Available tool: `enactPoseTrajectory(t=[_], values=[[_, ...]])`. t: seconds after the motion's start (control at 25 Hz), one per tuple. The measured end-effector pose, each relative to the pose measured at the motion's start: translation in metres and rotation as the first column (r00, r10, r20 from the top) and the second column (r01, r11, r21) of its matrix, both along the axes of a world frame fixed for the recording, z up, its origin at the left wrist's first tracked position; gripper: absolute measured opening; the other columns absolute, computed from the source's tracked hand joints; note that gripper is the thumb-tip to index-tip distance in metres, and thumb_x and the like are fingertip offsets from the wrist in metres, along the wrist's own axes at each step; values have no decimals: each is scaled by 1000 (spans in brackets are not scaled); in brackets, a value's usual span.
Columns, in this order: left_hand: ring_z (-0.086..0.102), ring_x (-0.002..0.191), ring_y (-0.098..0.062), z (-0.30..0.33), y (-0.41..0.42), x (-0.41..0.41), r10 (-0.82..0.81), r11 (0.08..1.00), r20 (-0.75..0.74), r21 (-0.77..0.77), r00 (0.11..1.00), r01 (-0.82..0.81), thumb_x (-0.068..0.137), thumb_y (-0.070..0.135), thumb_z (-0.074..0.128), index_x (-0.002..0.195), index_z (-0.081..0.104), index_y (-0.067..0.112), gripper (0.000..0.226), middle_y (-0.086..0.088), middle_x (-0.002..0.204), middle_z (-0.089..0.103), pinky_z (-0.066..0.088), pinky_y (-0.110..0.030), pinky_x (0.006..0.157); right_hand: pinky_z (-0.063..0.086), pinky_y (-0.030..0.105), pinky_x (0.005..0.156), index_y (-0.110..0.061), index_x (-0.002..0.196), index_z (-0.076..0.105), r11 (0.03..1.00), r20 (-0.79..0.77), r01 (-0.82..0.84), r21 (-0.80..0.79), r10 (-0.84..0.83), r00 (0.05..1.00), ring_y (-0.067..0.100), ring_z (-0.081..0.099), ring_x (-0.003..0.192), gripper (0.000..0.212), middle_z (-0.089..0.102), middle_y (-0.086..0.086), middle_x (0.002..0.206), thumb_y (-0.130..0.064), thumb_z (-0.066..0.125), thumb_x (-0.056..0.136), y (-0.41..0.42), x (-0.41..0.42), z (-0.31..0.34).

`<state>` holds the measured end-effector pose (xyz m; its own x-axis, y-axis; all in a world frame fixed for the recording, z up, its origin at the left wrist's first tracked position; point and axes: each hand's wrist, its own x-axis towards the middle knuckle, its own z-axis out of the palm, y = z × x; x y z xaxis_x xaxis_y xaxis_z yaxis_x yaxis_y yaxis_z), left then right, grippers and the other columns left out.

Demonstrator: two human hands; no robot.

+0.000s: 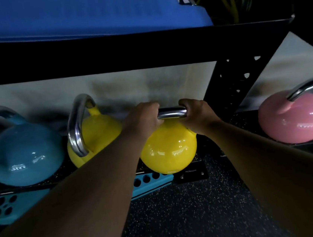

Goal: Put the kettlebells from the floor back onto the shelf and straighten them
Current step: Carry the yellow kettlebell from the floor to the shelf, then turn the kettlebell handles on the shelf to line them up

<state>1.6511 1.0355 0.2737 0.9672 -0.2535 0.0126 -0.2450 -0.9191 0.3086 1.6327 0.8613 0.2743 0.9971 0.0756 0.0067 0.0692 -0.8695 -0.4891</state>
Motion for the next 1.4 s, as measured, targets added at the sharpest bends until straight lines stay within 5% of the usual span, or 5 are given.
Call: enactPoseTrajectory(t=[0.2, 0.36, 0.48, 0.76, 1.4], values=[[61, 102, -38, 7, -2, -9, 26, 997, -31, -78, 999, -29, 81, 29, 78, 117, 55, 13, 46, -17, 113, 61, 49, -40, 78, 44, 30, 74, -20, 121, 53, 992, 15, -125, -15, 126, 992, 27, 53, 103, 43, 53, 8, 110, -17, 69, 81, -4, -4, 1], [44, 124, -33, 21, -4, -40, 26, 997, 197, 68, 980, -41, 77, 27, 71, 133, 47, 23, 61, -8, 132, 48, 43, -47, 96, 46, 39, 96, -22, 140, 44, 966, 149, -257, 9, 253, 956, 26, 46, 117, 58, 50, 9, 129, -23, 67, 86, -28, -35, 10], [44, 121, -30, 33, -23, -66, -47, 979, 335, 205, 941, -24, 75, 33, 69, 126, 54, 23, 54, -4, 126, 51, 38, -46, 96, 47, 43, 94, -21, 133, 51, 967, 209, -253, -34, 254, 944, 28, 49, 113, 47, 56, 9, 123, -24, 62, 88, -75, -60, 16], [56, 105, -31, 50, -165, -122, -193, 947, 247, 302, 950, 114, 70, 32, 65, 110, 60, 24, 41, -2, 106, 61, 37, -43, 86, 48, 42, 90, -20, 126, 58, 972, 195, -147, -181, 182, 964, 32, 54, 111, 36, 62, 8, 118, -23, 56, 90, -249, -131, 37], [49, 123, -29, 45, -601, -92, -389, 894, 131, 293, 912, 339, 87, 22, 55, 122, 53, 19, 36, -5, 126, 56, 36, -42, 103, 46, 40, 82, -26, 110, 63, 825, 132, 108, -554, -41, 990, 31, 58, 105, 23, 65, 3, 107, -30, 51, 91, -671, -172, 42]])
